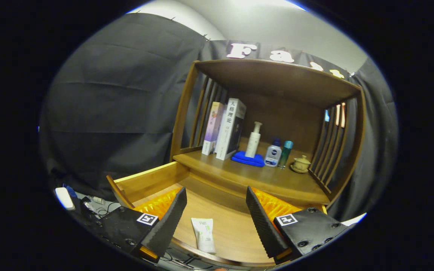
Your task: Pull open the drawer, take out the items inside it, and place them on the countertop above the cabinet.
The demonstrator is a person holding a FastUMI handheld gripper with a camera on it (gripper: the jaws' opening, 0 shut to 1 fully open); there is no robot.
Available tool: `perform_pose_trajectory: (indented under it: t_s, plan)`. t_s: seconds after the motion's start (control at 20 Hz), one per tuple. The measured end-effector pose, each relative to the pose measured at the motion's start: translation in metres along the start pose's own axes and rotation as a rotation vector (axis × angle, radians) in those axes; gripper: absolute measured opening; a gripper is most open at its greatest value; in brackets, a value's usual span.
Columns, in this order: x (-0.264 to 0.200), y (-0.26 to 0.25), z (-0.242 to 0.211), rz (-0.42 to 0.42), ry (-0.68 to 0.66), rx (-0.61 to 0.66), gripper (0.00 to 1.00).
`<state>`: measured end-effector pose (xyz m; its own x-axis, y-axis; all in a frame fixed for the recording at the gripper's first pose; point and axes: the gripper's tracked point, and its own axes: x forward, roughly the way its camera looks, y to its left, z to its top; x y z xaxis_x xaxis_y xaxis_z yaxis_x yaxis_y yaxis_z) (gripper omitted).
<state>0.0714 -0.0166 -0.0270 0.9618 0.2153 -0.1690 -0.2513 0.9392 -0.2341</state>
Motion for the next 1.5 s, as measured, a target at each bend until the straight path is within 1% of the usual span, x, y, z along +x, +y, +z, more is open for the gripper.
perform_pose_trajectory:
  t_s: [0.15, 0.25, 0.3, 0.35, 0.45, 0.55, 0.7, 0.85, 0.95, 1.05, 1.1, 1.2, 1.3, 1.4, 1.5]
  plan:
    - [0.021, 0.006, -0.018, 0.074, 0.116, -0.016, 0.98]
    - [0.043, -0.005, -0.024, 0.071, 0.185, -0.046, 0.98]
    - [0.052, -0.007, -0.031, 0.083, 0.225, -0.063, 0.98]
    - [0.057, -0.007, -0.043, 0.112, 0.284, -0.071, 0.98]
    - [0.065, -0.004, -0.068, 0.177, 0.413, -0.053, 0.98]
    - [0.068, -0.005, -0.084, 0.23, 0.52, -0.017, 0.98]
    - [0.069, -0.003, -0.104, 0.3, 0.646, 0.023, 0.98]
    - [0.063, 0.006, -0.123, 0.37, 0.753, 0.03, 0.98]
    - [0.061, 0.01, -0.135, 0.424, 0.801, -0.028, 0.97]
    - [0.062, 0.009, -0.145, 0.45, 0.841, -0.113, 0.97]
    - [0.061, 0.007, -0.15, 0.445, 0.873, -0.138, 0.98]
    - [0.06, 0.011, -0.163, 0.47, 0.921, -0.132, 0.98]
    - [0.056, 0.011, -0.166, 0.493, 0.951, -0.131, 0.96]
    - [0.052, 0.014, -0.175, 0.513, 0.993, -0.123, 0.77]
    - [0.053, 0.01, -0.174, 0.497, 1.002, -0.125, 0.58]
